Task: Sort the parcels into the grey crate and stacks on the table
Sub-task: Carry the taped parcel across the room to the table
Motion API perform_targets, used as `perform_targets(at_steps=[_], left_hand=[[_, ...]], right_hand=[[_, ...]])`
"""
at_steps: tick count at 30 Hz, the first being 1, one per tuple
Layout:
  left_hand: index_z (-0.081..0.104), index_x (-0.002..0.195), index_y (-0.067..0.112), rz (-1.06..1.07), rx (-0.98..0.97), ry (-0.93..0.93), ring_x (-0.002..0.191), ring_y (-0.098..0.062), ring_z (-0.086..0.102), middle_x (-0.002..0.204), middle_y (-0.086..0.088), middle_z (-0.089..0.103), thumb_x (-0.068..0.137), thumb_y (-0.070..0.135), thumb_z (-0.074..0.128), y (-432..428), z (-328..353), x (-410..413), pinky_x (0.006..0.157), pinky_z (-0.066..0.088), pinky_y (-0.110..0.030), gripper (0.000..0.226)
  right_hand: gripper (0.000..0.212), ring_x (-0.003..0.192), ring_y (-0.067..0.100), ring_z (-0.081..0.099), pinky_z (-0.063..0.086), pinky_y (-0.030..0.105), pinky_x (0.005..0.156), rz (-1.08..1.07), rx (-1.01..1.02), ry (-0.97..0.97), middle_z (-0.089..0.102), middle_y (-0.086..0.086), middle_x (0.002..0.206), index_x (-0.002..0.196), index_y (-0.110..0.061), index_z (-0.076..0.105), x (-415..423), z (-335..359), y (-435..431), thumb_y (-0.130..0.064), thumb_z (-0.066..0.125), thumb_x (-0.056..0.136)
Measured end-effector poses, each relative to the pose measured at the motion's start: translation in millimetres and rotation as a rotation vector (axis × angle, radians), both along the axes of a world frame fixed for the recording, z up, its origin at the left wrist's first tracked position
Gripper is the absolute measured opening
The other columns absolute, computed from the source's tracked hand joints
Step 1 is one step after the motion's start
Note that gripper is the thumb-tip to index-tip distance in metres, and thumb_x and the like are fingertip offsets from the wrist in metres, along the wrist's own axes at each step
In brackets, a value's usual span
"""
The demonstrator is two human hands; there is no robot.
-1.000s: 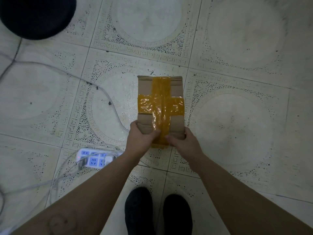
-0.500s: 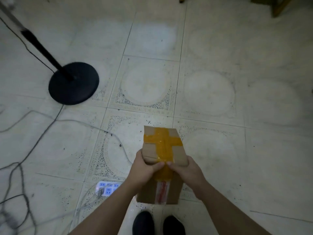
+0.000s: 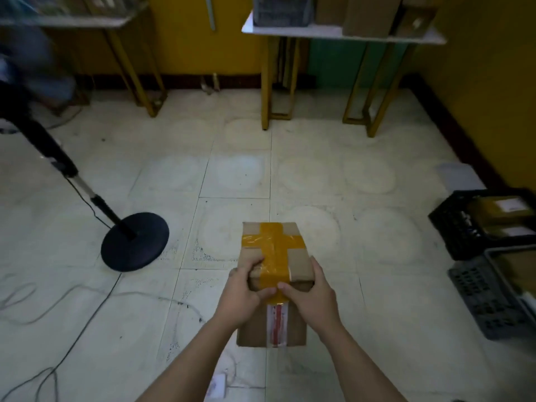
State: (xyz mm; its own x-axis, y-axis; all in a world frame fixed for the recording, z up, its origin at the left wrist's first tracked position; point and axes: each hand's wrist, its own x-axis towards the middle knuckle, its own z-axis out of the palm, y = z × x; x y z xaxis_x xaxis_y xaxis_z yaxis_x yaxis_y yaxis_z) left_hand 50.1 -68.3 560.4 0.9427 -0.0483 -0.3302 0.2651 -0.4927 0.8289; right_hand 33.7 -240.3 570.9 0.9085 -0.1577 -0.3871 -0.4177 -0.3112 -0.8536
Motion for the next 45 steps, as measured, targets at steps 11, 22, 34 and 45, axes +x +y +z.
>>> perform_targets(at_steps=[11,22,34,45], left_hand=[[0.043,0.137,0.039,-0.079,0.097,-0.223,0.121,-0.016,0.05,0.131,0.004,0.049,0.084,0.036,0.078,-50.5,142.4,16.0,0.103,0.047,-0.037,0.063],[0.047,0.134,0.043,-0.014,0.029,-0.419,0.121,-0.015,0.053,0.131,0.005,0.056,0.081,0.038,0.08,-56.9,208.1,83.4,0.102,0.048,-0.037,0.062],[0.046,0.14,0.04,-0.037,-0.022,-0.477,0.128,-0.019,0.049,0.14,0.002,0.051,0.082,0.04,0.078,-24.3,228.0,283.2,0.106,0.046,-0.045,0.067],[0.042,0.142,0.037,-0.093,0.003,-0.456,0.114,-0.012,0.043,0.137,-0.001,0.045,0.088,0.03,0.074,12.2,236.4,480.3,0.088,0.045,-0.025,0.063]], right_hand=[[0.089,0.126,0.017,0.052,0.046,0.026,0.094,-0.095,0.063,-0.272,0.054,-0.004,0.14,0.151,-0.028,0.033,6.6,124.3,-41.9,-0.031,0.083,0.078],[0.093,0.125,0.017,0.053,0.048,0.034,0.098,-0.097,-0.031,-0.425,0.054,-0.003,0.14,0.152,-0.03,0.029,73.6,206.6,-47.5,-0.036,0.083,0.077],[0.062,0.127,0.016,0.049,0.047,0.043,0.104,-0.018,-0.248,-0.517,0.053,-0.007,0.139,0.136,-0.037,0.052,269.4,234.6,-15.3,-0.031,0.08,0.081],[0.068,0.141,0.027,0.037,0.04,0.051,0.11,0.011,-0.347,-0.5,0.036,0.005,0.156,0.144,-0.051,0.038,470.3,227.1,18.4,-0.043,0.072,0.086]])
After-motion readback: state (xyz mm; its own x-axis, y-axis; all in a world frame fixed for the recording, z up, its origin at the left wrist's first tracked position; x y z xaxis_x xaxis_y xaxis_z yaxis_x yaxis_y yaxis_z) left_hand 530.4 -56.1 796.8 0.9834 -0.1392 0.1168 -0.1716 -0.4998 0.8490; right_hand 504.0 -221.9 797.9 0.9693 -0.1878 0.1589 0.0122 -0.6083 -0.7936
